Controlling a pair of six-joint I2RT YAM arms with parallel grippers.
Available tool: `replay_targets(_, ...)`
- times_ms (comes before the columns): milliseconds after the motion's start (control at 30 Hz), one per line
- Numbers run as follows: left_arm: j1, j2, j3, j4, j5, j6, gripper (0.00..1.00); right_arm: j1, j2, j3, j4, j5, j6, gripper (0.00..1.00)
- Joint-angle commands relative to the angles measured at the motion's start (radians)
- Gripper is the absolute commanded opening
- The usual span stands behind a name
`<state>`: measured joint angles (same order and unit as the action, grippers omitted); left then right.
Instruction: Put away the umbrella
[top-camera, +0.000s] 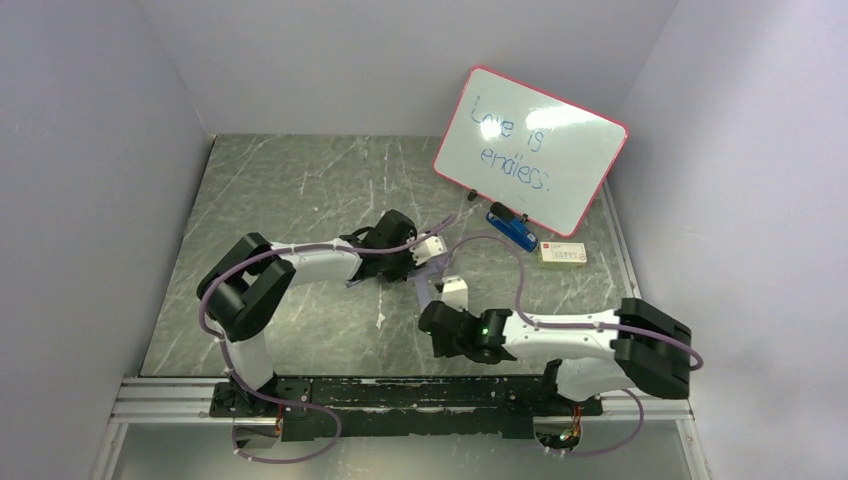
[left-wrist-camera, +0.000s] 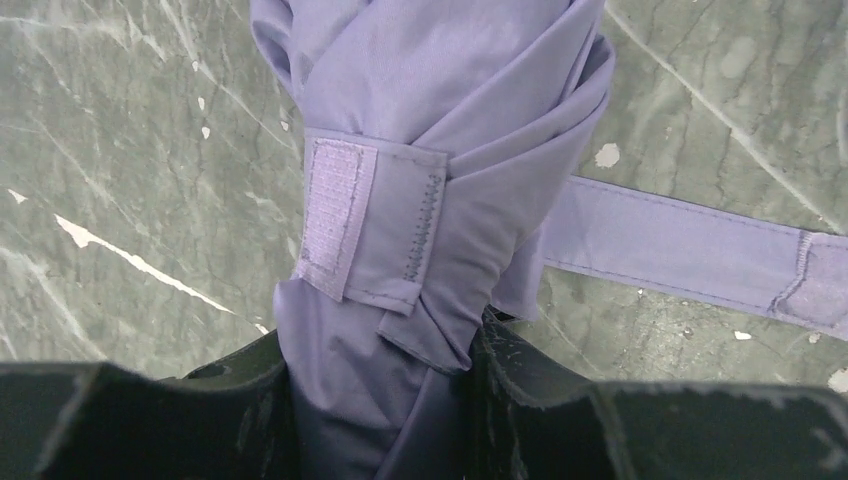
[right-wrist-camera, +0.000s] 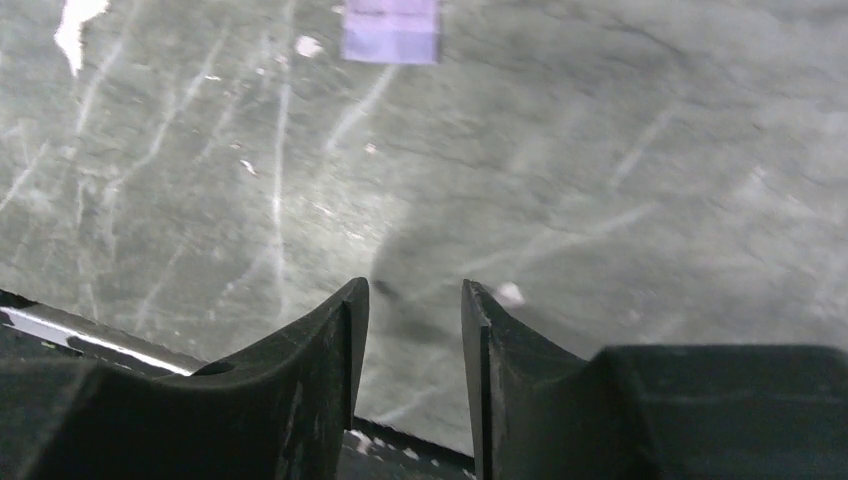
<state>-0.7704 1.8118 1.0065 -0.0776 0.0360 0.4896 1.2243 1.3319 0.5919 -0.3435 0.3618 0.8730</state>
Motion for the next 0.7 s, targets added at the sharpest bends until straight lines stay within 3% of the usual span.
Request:
replay_targets(0,-0.014,0.046,-0.052,-0.043,-0.118,0.037,0.05,0.004,-0.138,-0.046,-0.106,0.098,0.114,0.44)
replay_targets(367,-0.029,0.05,-0.066,-0.027,-0.145,0.053,0.05,-0.007,-0.423,-0.1,-0.188,0.364,0.26,0.62)
replay_targets(500,-0.038,0.051,-0.066,-0.023,-0.155,0.055,0.05,-0.117,-0.411,-0.051,-0.175,0.278,0.152,0.66)
replay_targets(667,-0.044,0.053,-0.069,-0.017,-0.163,0.055,0.05,-0.387,-0.455,-0.104,0.001,0.022,-0.036,0.66)
